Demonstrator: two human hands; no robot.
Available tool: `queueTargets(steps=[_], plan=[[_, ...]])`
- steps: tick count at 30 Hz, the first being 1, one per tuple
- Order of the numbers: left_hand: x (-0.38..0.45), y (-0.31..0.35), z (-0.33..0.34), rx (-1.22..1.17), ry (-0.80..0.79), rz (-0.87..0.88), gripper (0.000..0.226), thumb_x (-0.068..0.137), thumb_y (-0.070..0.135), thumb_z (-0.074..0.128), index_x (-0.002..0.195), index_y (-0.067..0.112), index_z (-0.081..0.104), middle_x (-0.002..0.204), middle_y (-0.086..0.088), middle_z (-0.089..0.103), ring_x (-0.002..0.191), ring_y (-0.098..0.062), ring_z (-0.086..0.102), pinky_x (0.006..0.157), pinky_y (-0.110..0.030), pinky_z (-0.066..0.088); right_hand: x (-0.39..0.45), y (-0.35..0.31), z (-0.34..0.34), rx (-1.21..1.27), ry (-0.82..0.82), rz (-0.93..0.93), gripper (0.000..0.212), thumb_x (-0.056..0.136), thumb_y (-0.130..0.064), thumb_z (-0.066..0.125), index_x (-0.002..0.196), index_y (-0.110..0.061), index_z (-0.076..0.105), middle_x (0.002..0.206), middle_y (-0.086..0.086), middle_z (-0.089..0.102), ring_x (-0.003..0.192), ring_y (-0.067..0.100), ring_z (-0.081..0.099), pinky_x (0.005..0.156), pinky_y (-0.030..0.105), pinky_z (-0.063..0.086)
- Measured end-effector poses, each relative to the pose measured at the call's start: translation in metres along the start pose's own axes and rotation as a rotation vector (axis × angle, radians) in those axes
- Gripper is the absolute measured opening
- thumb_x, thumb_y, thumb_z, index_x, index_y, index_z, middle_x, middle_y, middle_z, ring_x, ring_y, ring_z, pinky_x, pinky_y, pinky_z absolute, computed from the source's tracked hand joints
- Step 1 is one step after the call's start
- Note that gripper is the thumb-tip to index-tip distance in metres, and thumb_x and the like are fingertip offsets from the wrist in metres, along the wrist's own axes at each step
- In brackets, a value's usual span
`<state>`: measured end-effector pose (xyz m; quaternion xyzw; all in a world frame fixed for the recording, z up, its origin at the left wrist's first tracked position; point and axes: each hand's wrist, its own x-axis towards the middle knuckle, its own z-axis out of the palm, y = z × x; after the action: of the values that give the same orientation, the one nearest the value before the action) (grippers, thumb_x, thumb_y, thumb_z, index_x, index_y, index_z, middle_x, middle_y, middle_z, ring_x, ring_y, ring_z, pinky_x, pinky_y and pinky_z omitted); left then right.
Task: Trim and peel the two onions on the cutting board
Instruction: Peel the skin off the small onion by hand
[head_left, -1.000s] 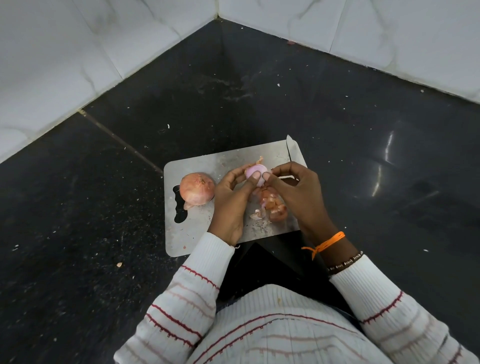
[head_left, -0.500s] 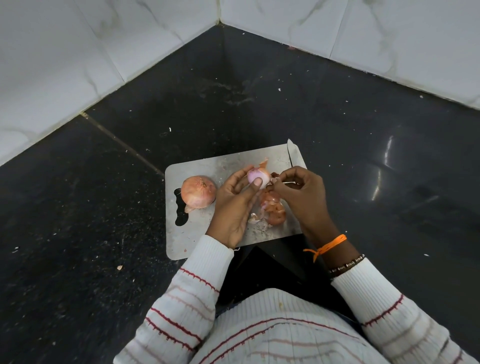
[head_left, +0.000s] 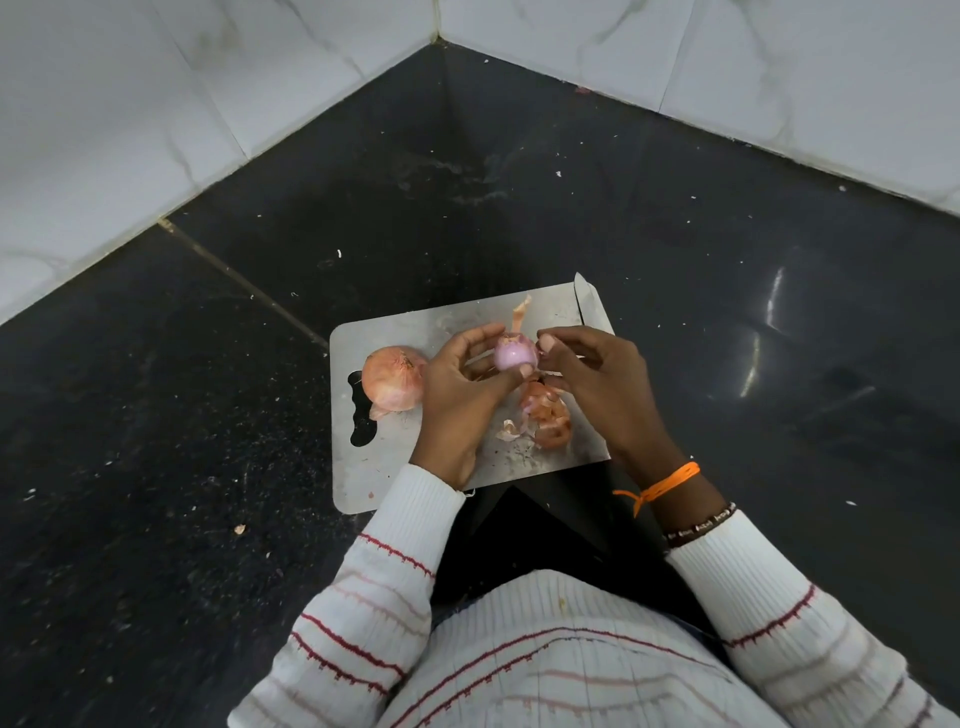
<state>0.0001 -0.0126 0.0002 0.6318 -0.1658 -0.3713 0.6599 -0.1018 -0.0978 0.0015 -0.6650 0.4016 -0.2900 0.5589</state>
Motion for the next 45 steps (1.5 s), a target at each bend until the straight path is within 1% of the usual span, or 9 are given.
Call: queueTargets(steps=[10,17,24,28,31,35,38,42,45], plan=[[-0.003,0.007,0.001,0.126,-0.030,0.065,0.052,0.070,-0.001,0.078,0.111,0.024,0.059,0.112,-0.001,0.067,0.105,-0.015,0.065,0.092,-0.036,0.054,-0.002,-0.006,-0.006,-0.036,-0.018,-0.064,0.011,0.078,-0.015,0.073,0.089,-0.016,0.074,0.080,-0.005,0.072,0.076,0.007,0.070,0.074,0.025,0.057],[-0.004,0.007,0.002,0.181,-0.056,0.096,0.041,0.075,0.001,0.075,0.109,0.020,0.063,0.112,-0.001,0.068,0.104,-0.014,0.065,0.090,-0.036,0.055,-0.002,-0.010,-0.003,-0.116,0.055,-0.145,0.011,0.074,-0.006,0.073,0.084,-0.010,0.074,0.070,-0.011,0.068,0.066,-0.004,0.066,0.065,0.010,0.051],[-0.003,0.006,0.002,0.060,-0.102,0.037,0.039,0.077,-0.005,0.070,0.110,0.015,0.063,0.116,-0.009,0.067,0.107,-0.020,0.065,0.088,-0.035,0.055,-0.001,-0.011,-0.003,-0.138,0.070,-0.162,0.013,0.073,-0.005,0.073,0.082,-0.014,0.074,0.070,-0.014,0.066,0.066,-0.004,0.065,0.067,0.011,0.052],[-0.002,0.003,0.001,0.023,-0.116,-0.029,0.032,0.081,0.001,0.068,0.110,0.015,0.064,0.116,-0.010,0.067,0.109,-0.022,0.064,0.090,-0.037,0.054,-0.001,-0.011,-0.005,-0.175,0.105,-0.162,0.016,0.073,-0.002,0.071,0.083,-0.013,0.074,0.071,-0.013,0.066,0.067,-0.004,0.065,0.067,0.011,0.053],[-0.001,0.007,0.000,-0.040,-0.133,-0.107,0.026,0.084,0.004,0.066,0.108,0.014,0.065,0.116,-0.011,0.067,0.110,-0.023,0.063,0.088,-0.032,0.054,-0.001,-0.012,-0.008,-0.151,0.118,-0.158,0.014,0.073,-0.003,0.072,0.081,-0.015,0.075,0.070,-0.014,0.068,0.068,-0.001,0.067,0.068,0.015,0.055],[-0.002,0.012,0.000,-0.188,-0.169,-0.208,0.019,0.086,0.008,0.060,0.105,0.010,0.064,0.112,-0.015,0.068,0.099,-0.020,0.068,0.084,-0.026,0.056,-0.003,-0.014,-0.007,-0.109,0.123,-0.163,0.010,0.074,-0.008,0.074,0.080,-0.016,0.073,0.071,-0.013,0.068,0.068,0.003,0.067,0.069,0.018,0.055],[-0.004,0.010,0.002,-0.187,-0.148,-0.212,0.024,0.084,0.012,0.064,0.108,0.009,0.065,0.110,-0.014,0.070,0.098,-0.020,0.069,0.080,-0.025,0.057,-0.004,-0.013,-0.004,-0.084,0.110,-0.163,0.007,0.074,-0.010,0.074,0.080,-0.015,0.072,0.073,-0.010,0.069,0.069,0.006,0.067,0.068,0.017,0.055],[-0.003,0.010,0.003,-0.203,-0.092,-0.222,0.014,0.086,0.008,0.063,0.096,0.014,0.069,0.101,-0.009,0.072,0.095,-0.019,0.069,0.068,-0.020,0.056,-0.004,-0.009,-0.003,-0.036,0.069,-0.128,0.008,0.073,-0.009,0.075,0.080,-0.011,0.072,0.077,-0.002,0.072,0.071,0.010,0.069,0.070,0.023,0.057],[-0.007,0.013,0.006,-0.308,-0.111,-0.293,0.015,0.090,0.005,0.057,0.101,0.004,0.066,0.097,-0.012,0.071,0.089,-0.017,0.069,0.071,-0.021,0.058,-0.001,-0.005,-0.006,0.025,0.062,-0.087,0.009,0.072,-0.003,0.074,0.079,-0.007,0.071,0.078,0.007,0.072,0.073,0.017,0.069,0.071,0.029,0.058]])
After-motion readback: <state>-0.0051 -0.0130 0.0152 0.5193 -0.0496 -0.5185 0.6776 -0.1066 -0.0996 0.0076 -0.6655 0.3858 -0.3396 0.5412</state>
